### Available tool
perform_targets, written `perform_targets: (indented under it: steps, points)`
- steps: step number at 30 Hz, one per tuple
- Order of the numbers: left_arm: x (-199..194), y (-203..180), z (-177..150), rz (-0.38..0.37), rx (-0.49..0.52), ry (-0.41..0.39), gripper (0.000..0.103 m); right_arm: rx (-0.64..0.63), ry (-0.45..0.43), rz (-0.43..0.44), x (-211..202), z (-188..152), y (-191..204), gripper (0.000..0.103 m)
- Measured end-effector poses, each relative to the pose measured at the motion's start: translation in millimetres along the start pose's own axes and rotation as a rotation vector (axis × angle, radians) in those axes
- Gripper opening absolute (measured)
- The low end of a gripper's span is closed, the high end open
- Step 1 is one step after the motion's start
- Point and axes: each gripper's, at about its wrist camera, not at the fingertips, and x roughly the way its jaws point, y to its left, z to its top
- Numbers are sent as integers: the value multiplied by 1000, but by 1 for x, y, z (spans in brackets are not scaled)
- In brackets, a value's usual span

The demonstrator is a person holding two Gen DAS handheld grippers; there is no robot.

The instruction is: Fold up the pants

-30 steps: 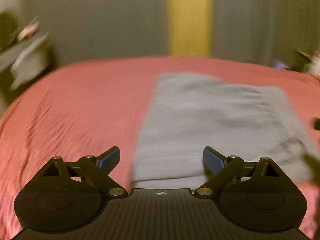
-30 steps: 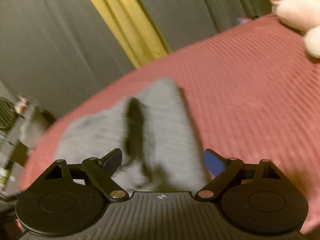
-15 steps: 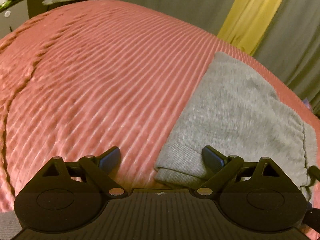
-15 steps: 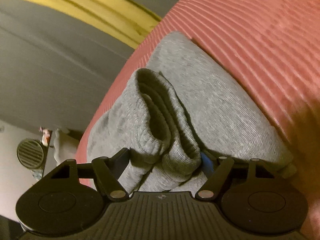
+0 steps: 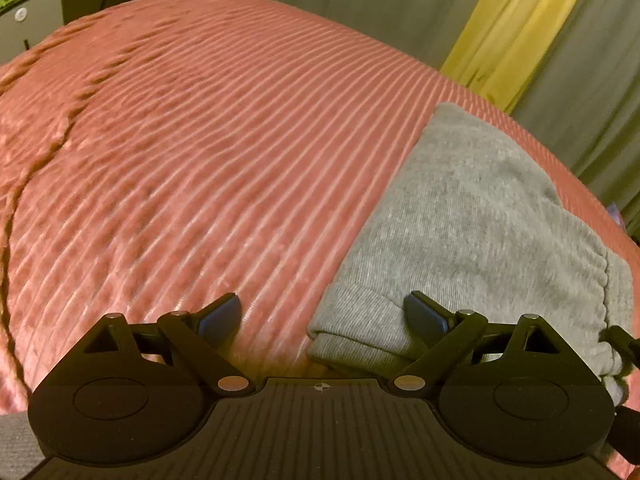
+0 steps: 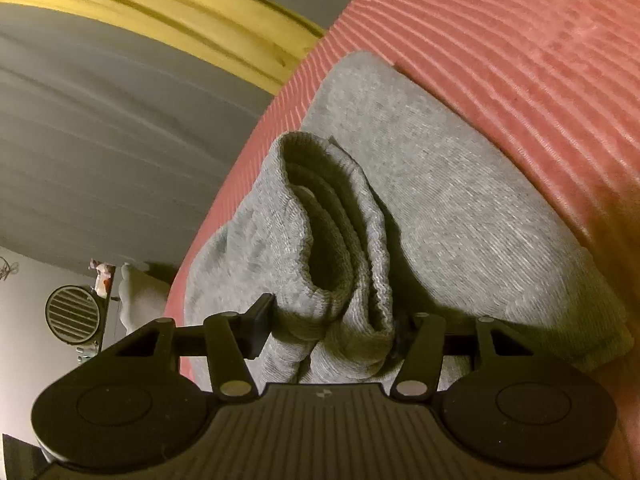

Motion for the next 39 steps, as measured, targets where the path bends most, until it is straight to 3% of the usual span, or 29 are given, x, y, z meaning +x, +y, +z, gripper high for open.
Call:
perform_targets:
  steps: [4,11,18,23,27,30,32,34,35,37,39]
  points:
    - [2,4,1,-13,-31,9,95,-10,11,-14,7,4,5,55]
    - [4,7,1,-25,-62,21,96,-211,-19,-89,0,2,36,47]
    - [1,11,-1,-59,-88,18,96,-406,-137,-16,-41,6,101,46]
    - [-1,17,-2,-106,-120,20,93,-413,-212,55,-73,12,110,46]
    - [-10,5,-4,-225,39,85,93,-354,-200,39,-73,18,98,46]
    - [-32,-14,-14,-259,210,30,95,-355,-202,52,-72,24,105,46]
    - [-35,-30,-22,-286,329,61,95,-364,-218,78,-72,27,115,46]
    - [-30,-48,-31,-253,453,96,95,-380,-220,95,-69,29,125,46]
    - [-23,-55,-31,-191,472,109,94,-386,-218,102,-68,29,127,46]
    - [-15,-56,-23,-115,414,97,91,-391,-208,108,-66,27,128,45]
    - [-16,-46,-14,-134,320,58,90,-375,-199,107,-67,25,121,45]
